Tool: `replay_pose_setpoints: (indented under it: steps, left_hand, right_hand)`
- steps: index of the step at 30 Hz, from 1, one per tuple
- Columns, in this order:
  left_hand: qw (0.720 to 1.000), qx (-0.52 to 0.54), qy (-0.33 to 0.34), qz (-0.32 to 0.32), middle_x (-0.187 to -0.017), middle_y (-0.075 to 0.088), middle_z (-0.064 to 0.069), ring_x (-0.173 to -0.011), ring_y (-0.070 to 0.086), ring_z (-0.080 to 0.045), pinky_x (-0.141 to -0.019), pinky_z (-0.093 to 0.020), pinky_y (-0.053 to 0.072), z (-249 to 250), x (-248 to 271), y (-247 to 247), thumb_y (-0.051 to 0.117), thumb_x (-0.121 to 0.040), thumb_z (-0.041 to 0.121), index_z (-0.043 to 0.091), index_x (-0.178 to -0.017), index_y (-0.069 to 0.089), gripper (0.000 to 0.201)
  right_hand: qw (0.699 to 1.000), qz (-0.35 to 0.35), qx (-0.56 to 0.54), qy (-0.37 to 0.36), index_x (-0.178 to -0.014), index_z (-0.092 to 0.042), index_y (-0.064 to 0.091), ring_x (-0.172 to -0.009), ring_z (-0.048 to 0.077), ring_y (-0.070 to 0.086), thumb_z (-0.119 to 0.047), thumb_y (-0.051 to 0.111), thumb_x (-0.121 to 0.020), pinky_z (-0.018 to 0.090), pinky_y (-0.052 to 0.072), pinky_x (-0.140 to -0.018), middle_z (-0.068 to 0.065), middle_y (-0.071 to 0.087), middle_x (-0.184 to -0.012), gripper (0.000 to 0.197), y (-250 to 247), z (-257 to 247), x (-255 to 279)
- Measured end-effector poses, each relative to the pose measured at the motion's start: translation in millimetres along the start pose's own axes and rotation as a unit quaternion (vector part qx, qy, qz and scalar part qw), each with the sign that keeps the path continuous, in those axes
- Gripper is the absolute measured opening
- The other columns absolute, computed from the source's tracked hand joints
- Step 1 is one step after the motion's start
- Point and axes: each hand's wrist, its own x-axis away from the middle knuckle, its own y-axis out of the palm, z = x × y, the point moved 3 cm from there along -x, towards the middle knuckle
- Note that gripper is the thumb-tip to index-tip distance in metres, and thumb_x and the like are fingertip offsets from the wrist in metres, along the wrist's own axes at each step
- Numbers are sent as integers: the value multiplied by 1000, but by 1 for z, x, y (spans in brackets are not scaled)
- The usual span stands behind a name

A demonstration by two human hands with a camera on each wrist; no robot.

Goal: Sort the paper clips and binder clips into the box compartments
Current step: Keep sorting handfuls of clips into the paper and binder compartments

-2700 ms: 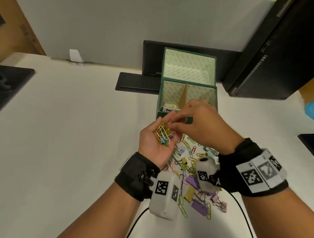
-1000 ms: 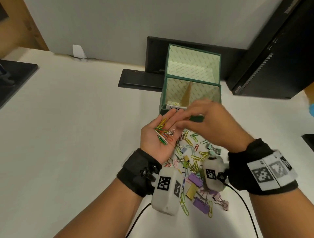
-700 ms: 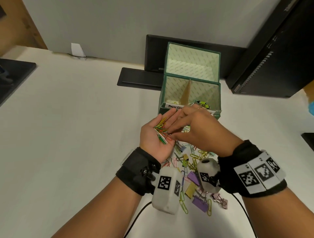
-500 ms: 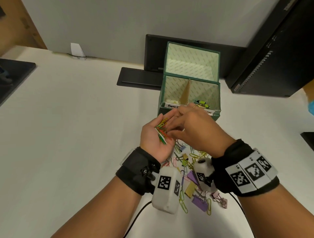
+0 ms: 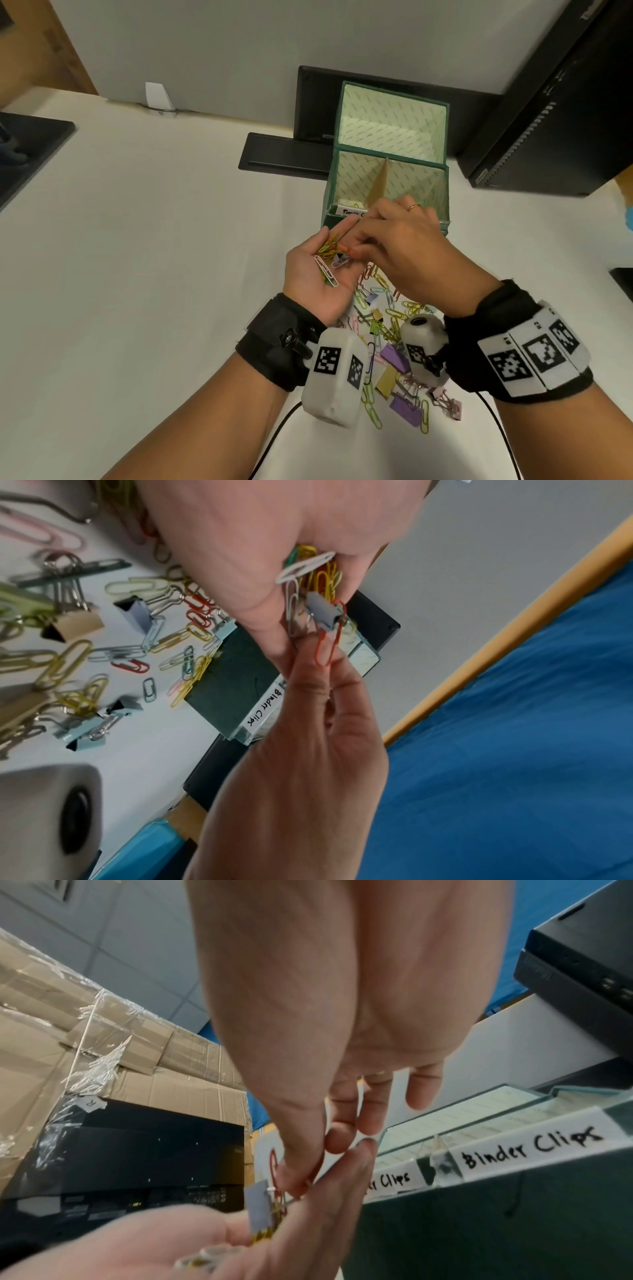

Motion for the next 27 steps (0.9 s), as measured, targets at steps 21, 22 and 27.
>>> replay_pose_setpoints:
  steps: [21, 22, 27]
  left_hand:
    - [999, -13, -1, -30, -118, 64, -27, -102, 67, -39, -92, -50, 50, 2, -1, -1, 37, -100, 23, -9, -115, 63, 43]
    - [999, -15, -3, -31, -118, 64, -27, -103, 66, -40, -92, -50, 50, 2, -1, -1, 38, -100, 24, -9, -114, 64, 44]
    - [999, -25, -7, -25, -117, 64, -28, -103, 66, -40, -91, -50, 51, 1, -1, -2, 38, -100, 24, -11, -106, 67, 47]
  right_hand:
    - [956, 179, -105, 205, -89, -35, 61, -93, 23, 57, -40, 56, -96, 57, 45, -92, -5, 62, -93, 10, -55, 50, 0]
    - [958, 157, -93, 222, -91, -36, 62, -95, 24, 59, -39, 57, -95, 57, 46, -92, -6, 65, -95, 7, -52, 56, -3]
    - [972, 8, -50, 229, -128, -37, 57, -112, 23, 56, -44, 61, -92, 54, 45, -97, -5, 63, -120, 36, -28, 55, -4]
